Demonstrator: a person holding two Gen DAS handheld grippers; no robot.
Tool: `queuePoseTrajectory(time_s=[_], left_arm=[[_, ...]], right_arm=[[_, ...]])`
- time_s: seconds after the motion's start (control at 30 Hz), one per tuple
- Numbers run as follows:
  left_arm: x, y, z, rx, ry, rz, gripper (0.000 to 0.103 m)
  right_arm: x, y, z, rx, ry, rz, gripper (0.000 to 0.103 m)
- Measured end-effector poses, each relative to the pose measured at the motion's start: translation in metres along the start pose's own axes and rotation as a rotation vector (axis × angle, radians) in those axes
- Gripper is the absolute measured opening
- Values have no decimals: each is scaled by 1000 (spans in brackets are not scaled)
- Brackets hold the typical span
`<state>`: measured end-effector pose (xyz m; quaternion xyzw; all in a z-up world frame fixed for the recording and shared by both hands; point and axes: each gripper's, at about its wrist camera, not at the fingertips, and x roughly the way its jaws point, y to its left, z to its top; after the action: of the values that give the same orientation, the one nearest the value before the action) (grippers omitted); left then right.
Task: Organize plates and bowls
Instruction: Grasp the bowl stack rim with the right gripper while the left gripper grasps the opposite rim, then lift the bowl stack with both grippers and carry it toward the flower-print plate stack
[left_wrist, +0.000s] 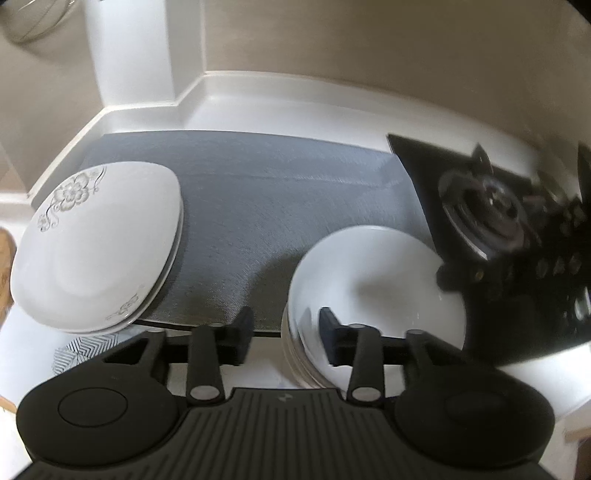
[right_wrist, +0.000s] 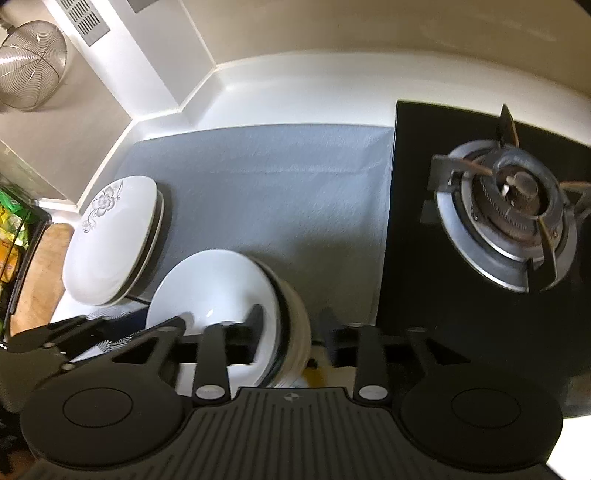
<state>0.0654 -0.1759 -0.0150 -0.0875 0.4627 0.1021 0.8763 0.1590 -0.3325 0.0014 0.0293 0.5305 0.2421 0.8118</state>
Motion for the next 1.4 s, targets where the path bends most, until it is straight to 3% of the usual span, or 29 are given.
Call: queuePoseTrajectory(time_s=[0.03,0.2,0.6,0.77,0.9,1.03,1.13,1.2,1.4], left_arm=[[1,2,0,-23,4,-8,60],[10,8,0,-112,53,-32,76],[29,15,-4,-243,116,-40,76],[35,17,-4,-267,137,-63,69],[40,18,-8,-300,149,-123,50],[40,20,-9,-307,150,-138,46],[41,27,-9,-334,157,-156,40],[39,32,-8,-341,158,-160,36],[41,36,-2,-296,159,-166,36]], right_arm=[[3,-1,0,-13,-3,-1,48],[20,-4,-2,-37,21,9,56],[60,-12,-4,-58,159,45,61],[66,-14,1,-62,178,58,63],[71,-15,2,-59,197,86,63],[72,-18,1,-62,208,114,61],[74,-16,1,-61,221,157,52],[74,-15,1,-55,222,172,51],[74,-9,0,-54,204,170,50]])
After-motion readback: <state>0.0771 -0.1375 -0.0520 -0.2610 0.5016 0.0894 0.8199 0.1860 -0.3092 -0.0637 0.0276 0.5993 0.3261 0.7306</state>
